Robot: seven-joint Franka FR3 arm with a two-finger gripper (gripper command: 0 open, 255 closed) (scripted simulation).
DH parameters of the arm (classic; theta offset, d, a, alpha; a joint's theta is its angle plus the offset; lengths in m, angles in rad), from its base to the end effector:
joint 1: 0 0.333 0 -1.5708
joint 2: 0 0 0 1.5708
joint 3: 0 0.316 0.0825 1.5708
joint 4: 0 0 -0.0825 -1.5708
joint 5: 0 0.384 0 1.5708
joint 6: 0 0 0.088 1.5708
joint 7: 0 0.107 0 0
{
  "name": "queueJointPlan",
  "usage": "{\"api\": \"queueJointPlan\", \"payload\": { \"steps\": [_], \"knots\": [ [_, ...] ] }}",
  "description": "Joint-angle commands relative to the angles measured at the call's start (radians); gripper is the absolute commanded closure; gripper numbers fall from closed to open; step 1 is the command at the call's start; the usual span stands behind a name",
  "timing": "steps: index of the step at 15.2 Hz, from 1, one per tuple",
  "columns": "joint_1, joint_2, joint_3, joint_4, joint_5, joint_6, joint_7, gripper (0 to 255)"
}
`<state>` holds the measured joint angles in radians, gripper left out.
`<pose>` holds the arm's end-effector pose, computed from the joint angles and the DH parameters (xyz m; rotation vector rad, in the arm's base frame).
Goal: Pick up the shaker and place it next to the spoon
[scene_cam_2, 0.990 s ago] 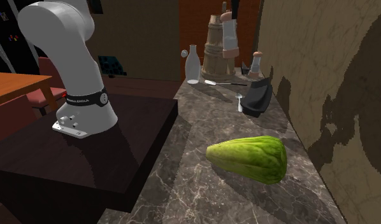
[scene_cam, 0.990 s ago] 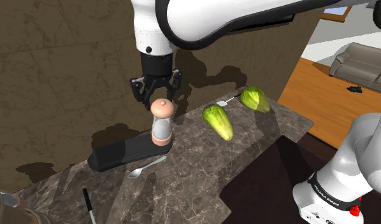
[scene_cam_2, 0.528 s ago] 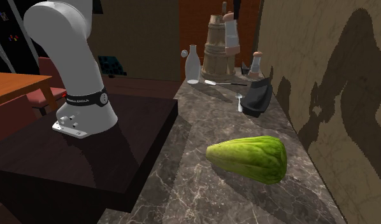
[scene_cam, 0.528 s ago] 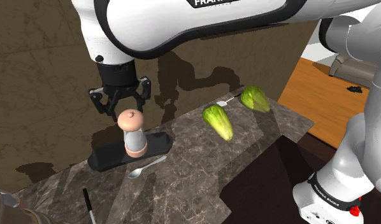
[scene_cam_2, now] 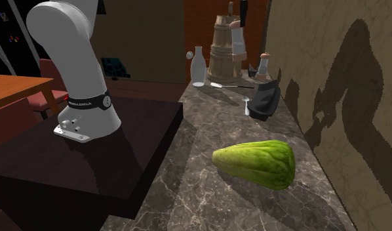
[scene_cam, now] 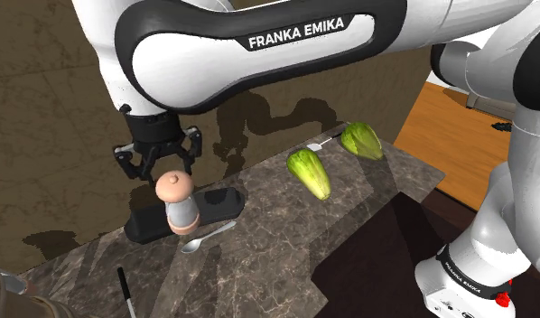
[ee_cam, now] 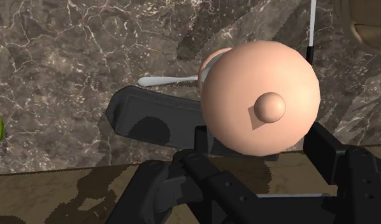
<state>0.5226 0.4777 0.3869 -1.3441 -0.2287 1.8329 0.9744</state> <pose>0.4822 0.5045 0.4723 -3.1309 0.0844 -0.1033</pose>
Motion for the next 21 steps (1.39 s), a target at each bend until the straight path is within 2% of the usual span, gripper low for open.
{"api": "queueJointPlan", "payload": {
  "steps": [1, 21],
  "knots": [
    [-0.004, -0.003, -0.001, -0.031, 0.0, 0.028, 0.002, 255],
    [-0.008, 0.062, -0.021, -0.204, -0.037, 0.261, 0.037, 255]
  ]
}}
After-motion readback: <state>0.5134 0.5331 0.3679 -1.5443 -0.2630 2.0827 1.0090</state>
